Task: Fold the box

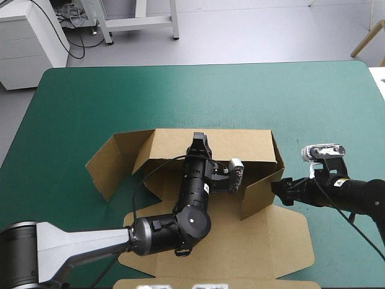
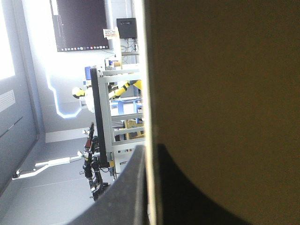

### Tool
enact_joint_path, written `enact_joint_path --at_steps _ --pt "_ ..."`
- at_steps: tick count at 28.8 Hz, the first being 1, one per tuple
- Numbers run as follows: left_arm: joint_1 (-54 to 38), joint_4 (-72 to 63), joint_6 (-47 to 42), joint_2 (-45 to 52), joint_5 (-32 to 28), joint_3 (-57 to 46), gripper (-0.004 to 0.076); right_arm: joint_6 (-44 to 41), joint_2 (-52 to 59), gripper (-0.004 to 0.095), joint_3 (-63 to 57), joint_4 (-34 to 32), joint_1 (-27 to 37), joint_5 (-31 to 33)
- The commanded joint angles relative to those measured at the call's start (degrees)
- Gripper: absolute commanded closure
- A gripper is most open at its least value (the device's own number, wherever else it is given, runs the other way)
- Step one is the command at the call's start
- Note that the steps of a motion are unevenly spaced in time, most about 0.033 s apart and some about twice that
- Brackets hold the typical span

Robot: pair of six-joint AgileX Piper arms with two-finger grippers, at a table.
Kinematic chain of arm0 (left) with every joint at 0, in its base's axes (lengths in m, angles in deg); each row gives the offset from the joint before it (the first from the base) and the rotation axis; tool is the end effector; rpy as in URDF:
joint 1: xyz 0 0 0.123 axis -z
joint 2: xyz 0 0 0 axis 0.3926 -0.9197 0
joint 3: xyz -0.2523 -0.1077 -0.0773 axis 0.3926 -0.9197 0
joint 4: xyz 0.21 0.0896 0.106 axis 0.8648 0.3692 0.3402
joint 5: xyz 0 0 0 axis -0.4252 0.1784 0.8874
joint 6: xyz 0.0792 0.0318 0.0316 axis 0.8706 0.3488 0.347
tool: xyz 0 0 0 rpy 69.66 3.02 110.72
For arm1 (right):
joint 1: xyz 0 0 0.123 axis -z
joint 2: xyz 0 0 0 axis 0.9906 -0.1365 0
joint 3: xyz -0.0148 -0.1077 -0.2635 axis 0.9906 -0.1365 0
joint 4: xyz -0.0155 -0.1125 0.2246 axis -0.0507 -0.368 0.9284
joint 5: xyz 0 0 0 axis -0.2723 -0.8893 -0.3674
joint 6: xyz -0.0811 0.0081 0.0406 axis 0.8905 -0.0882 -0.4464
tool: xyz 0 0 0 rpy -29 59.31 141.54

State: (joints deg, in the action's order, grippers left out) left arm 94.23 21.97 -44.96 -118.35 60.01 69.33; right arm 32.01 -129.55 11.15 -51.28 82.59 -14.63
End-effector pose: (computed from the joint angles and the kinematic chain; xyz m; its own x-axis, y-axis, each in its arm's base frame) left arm 0.1819 -0.2918 0.2785 0.1645 0.9853 -0.0457 0.2228 0.0080 0.9748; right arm 0.1689 0.0338 0.3010 -0.7789 -0.0480 -0.6253 -0.2736 0.9231 0.2701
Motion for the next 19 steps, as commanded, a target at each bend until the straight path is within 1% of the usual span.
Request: enact_joint_path --at_steps 1,2,5,7,11,14,17,19 --pt "0.2 0.8 -0.4 2.4 1.9 1.0 0.0734 7.0 0.8 0.0007 -1.2 6.7 0.3 -4.6" --pt "0.2 0.8 -0.4 2.4 1.9 1.0 0.0734 9.6 0.8 0.0007 -2.2 8.7 0.3 -6.3" --pt "0.2 0.8 -0.4 2.4 1.9 1.0 0.0734 13.4 0.8 0.0007 -3.9 11.2 0.2 -8.8" --pt "0.2 0.8 -0.4 2.4 1.9 1.0 0.0734 14.5 0.8 0.0007 -4.8 11.3 -1.0 -10.3" --pt "0.2 0.8 -0.4 2.4 1.9 1.0 0.0734 15.1 0.8 0.0007 -6.2 11.1 -6.6 -15.5" --pt "0.2 0.8 -0.4 2.4 1.9 1.0 0.0734 13.5 0.8 0.0007 -7.3 10.6 -12.3 -21.4" --pt "0.2 0.8 -0.4 2.4 1.9 1.0 0.0734 9.0 0.7 0.0007 -8.3 6.8 -17.7 -27.6" --pt "0.2 0.8 -0.4 2.4 1.8 1.0 0.0734 3.4 0.6 0.0007 -8.4 1.0 -21.0 -31.2"
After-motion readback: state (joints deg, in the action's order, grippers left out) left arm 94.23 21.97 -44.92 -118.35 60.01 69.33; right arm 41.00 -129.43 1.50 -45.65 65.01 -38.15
